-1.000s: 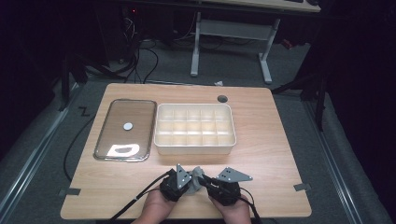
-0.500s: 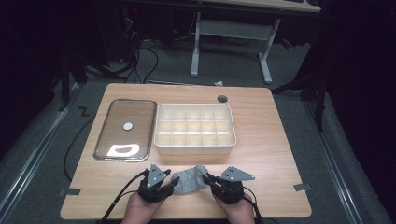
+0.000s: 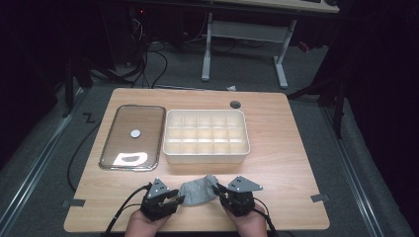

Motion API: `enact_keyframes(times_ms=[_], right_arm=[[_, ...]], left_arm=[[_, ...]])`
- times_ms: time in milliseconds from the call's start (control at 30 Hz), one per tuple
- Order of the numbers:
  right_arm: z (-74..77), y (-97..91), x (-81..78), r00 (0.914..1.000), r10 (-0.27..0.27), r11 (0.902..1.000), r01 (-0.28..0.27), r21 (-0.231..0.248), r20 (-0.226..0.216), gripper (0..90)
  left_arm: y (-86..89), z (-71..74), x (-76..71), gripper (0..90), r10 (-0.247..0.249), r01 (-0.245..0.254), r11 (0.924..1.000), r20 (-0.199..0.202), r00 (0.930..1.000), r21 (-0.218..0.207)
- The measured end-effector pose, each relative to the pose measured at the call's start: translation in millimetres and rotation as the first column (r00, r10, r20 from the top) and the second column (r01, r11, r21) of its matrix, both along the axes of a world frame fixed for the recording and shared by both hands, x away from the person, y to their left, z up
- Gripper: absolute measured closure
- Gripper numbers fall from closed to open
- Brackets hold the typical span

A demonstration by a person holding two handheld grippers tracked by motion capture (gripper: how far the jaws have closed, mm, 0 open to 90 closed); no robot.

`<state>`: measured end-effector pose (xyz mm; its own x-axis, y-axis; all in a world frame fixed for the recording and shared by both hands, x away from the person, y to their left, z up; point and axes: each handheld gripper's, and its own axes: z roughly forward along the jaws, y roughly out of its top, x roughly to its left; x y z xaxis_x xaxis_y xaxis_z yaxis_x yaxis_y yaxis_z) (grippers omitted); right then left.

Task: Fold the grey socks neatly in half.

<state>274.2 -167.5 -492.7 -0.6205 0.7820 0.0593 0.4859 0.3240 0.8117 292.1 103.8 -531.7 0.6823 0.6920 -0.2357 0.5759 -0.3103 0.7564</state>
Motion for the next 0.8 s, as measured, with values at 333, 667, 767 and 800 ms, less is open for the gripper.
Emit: enact_keyframes(times_ms=[333, 667, 767, 800], right_arm=[[4.5, 8.8, 0.1, 0.9999, -0.001, 0.9988, 0.002, -0.049, 0.016, 84.2], [2.9, 23.0, 2.4, 0.9996, 0.017, 0.9959, -0.015, -0.089, 0.022, 84.1], [1.7, 30.2, 3.0, 0.9994, 0.025, 0.9934, -0.022, -0.113, 0.023, 84.1], [1.6, 32.0, 3.0, 0.9993, 0.029, 0.9923, -0.026, -0.121, 0.024, 84.2]], left_arm=[[-2.6, -0.8, 9.0, 84.4, 0.049, -0.049, 0.9984, 0.006, 0.9988, -0.027], [-4.0, -3.1, 5.5, 84.3, 0.04, -0.039, 0.9988, 0.027, 0.9988, -0.03], [-3.9, -3.1, 5.2, 83.9, 0.037, -0.037, 0.9989, 0.028, 0.9989, -0.029], [-3.8, -3.1, 5.1, 83.9, 0.036, -0.035, 0.9989, 0.027, 0.999, -0.032]])
